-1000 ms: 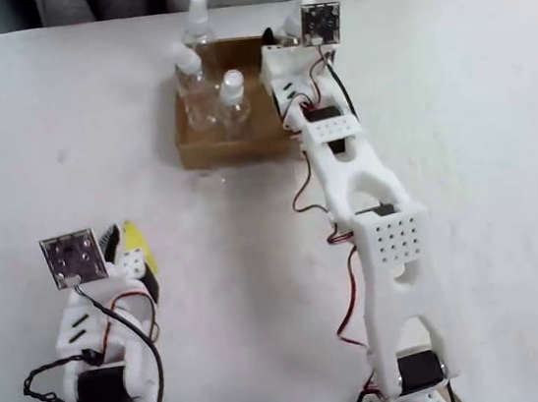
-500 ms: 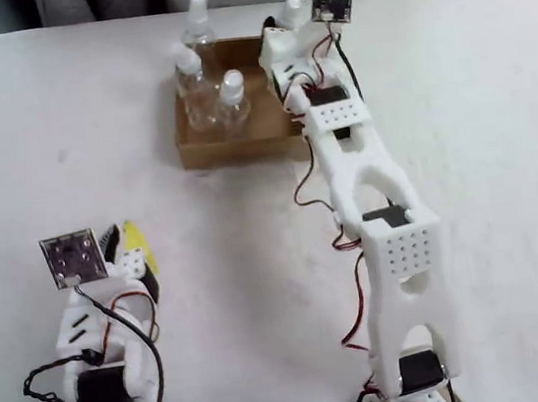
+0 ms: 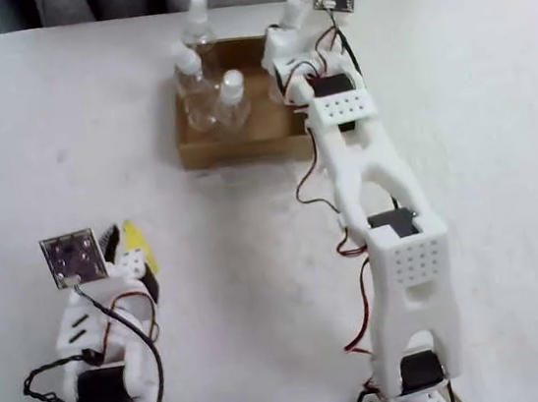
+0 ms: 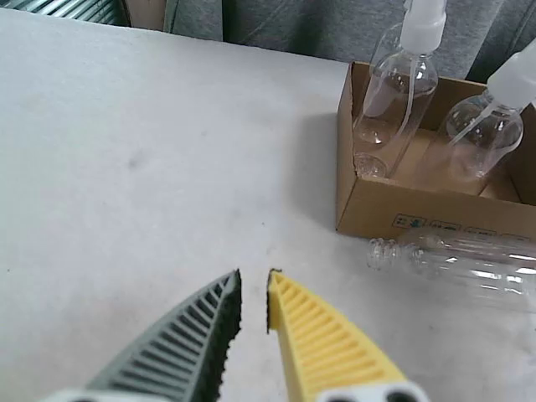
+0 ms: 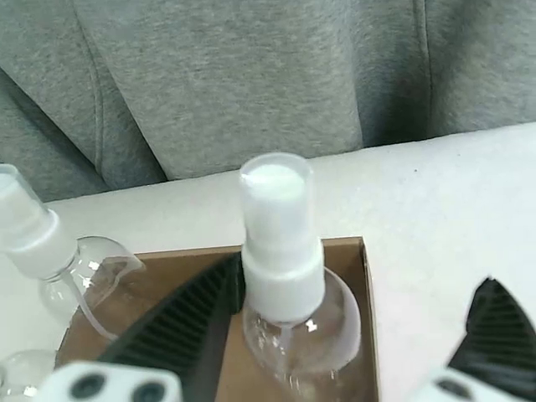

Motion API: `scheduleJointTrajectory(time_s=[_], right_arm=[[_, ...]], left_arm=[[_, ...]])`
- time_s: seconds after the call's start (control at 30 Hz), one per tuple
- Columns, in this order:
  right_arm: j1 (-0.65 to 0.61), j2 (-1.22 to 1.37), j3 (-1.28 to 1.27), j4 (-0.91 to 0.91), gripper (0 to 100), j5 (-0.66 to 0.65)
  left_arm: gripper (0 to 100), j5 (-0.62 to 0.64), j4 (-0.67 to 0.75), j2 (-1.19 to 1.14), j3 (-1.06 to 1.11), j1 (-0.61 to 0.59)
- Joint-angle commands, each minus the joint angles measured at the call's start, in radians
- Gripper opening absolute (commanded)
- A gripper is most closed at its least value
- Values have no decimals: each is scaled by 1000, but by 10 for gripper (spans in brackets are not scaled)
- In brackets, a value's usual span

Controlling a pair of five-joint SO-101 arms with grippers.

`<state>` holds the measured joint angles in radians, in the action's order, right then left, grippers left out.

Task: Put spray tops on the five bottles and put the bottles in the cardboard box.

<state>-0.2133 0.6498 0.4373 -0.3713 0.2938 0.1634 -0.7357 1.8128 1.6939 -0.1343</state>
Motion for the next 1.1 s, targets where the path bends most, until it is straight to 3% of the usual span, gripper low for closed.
scheduleJointTrajectory(time_s=[0.0, 0.27, 0.43, 0.8, 1.07], right_arm=[[4, -73, 46, 21, 365, -2], [1, -74, 46, 33, 368, -5], [-2, -81, 46, 25, 438, -37], [-2, -166, 43, 22, 437, -34], [-15, -288, 44, -111, 437, -37]], left_arm=[[83, 3, 20, 12, 0, -10], [83, 3, 20, 12, 0, -12], [83, 3, 20, 12, 0, -12], [83, 3, 20, 12, 0, -12], [83, 3, 20, 12, 0, -12]])
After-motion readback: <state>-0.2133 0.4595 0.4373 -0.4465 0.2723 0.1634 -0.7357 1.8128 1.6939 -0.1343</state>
